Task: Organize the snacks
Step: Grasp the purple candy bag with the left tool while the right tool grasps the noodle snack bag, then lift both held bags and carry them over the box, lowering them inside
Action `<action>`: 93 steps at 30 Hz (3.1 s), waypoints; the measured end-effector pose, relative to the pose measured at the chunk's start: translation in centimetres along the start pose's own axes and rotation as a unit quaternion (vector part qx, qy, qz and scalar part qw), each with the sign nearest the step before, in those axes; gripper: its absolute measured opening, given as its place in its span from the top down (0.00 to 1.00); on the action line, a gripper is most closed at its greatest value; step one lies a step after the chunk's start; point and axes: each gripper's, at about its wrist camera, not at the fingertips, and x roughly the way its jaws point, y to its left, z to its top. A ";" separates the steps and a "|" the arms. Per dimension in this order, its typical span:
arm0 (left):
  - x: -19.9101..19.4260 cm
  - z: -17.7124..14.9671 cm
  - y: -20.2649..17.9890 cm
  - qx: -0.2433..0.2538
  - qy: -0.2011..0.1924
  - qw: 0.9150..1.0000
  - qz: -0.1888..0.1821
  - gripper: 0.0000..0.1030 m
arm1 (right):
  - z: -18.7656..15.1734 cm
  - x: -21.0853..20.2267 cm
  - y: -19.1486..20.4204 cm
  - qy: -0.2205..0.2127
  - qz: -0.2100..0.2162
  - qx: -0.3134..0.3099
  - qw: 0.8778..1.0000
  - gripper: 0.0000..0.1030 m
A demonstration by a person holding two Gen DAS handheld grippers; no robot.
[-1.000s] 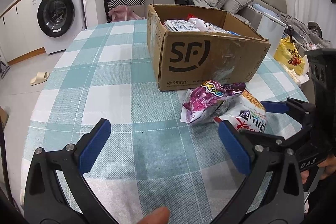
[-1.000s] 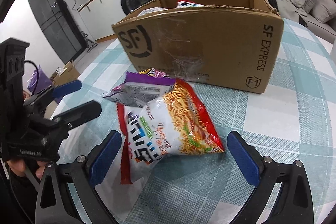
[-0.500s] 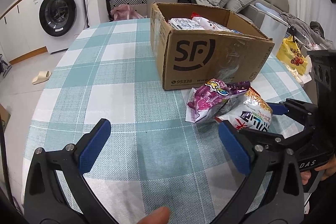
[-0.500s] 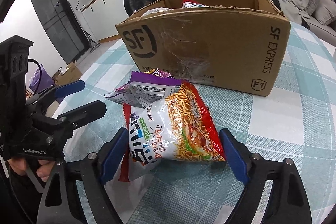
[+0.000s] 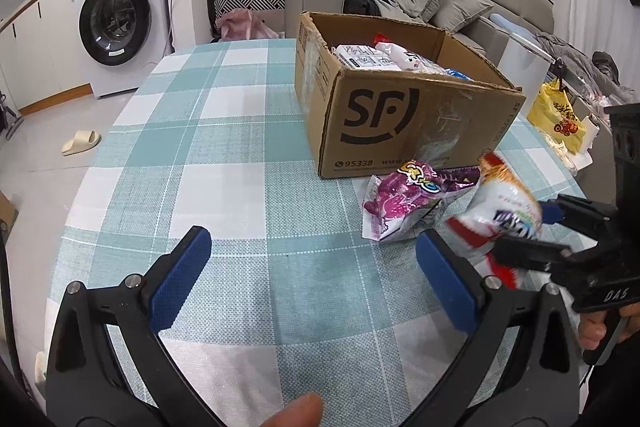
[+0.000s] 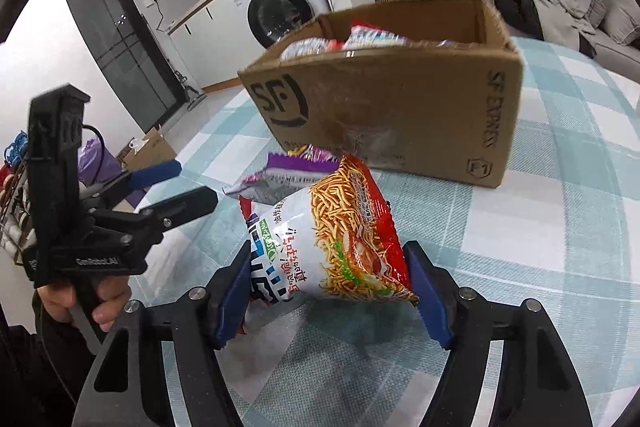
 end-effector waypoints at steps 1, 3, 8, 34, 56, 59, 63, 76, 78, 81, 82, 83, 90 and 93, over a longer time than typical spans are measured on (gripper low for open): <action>0.0 0.0 0.0 -0.002 0.002 1.000 -0.004 0.01 | 0.1 -0.5 -0.2 -0.006 -0.002 0.001 1.000 0.29; 0.1 0.0 -0.3 -0.003 0.005 1.000 -0.012 0.01 | 0.4 -1.7 -0.7 -0.021 -0.007 0.007 1.000 0.29; 0.9 0.1 -1.6 0.004 0.014 1.000 -0.022 0.01 | 0.9 -3.7 -2.4 -0.050 -0.032 0.028 0.998 0.29; 7.1 2.1 -8.5 0.035 0.049 0.997 -0.049 0.48 | 1.1 -6.0 -5.1 -0.083 -0.052 0.084 0.992 0.29; 0.2 3.7 -7.2 0.037 -0.022 0.997 -0.071 0.52 | 1.4 -7.1 -3.6 -0.106 -0.045 0.065 0.991 0.29; -1.2 4.5 -6.6 0.035 -0.040 0.996 -0.069 0.52 | 1.5 -7.4 -3.4 -0.112 -0.045 0.064 0.991 0.29; -3.3 5.8 -5.8 0.033 -0.062 0.995 -0.064 0.52 | 2.1 -7.8 -2.9 -0.119 -0.043 0.058 0.990 0.29; -4.3 10.6 -5.0 0.019 -0.097 0.993 -0.058 0.52 | 6.7 -8.5 -1.0 -0.142 -0.049 0.037 0.988 0.29; -4.0 11.2 -5.1 0.023 -0.101 0.993 -0.052 0.52 | 7.3 -8.3 -1.0 -0.144 -0.049 0.040 0.988 0.29; -3.2 12.1 -5.5 0.026 -0.105 0.993 -0.046 0.52 | 8.2 -8.0 -1.3 -0.149 -0.051 0.046 0.986 0.29; -2.8 12.2 -5.7 0.026 -0.106 0.993 -0.046 0.52 | 8.4 -7.9 -1.4 -0.151 -0.052 0.048 0.986 0.29; -2.4 12.5 -5.7 0.025 -0.107 0.993 -0.046 0.52 | 8.8 -7.8 -1.5 -0.153 -0.055 0.052 0.985 0.29; 0.4 13.9 -5.7 0.011 -0.110 0.993 -0.047 0.52 | 10.1 -6.8 -2.4 -0.163 -0.066 0.073 0.982 0.29; 1.9 14.3 -5.4 0.006 -0.108 0.993 -0.042 0.52 | 10.5 -6.1 -2.9 -0.164 -0.070 0.079 0.981 0.29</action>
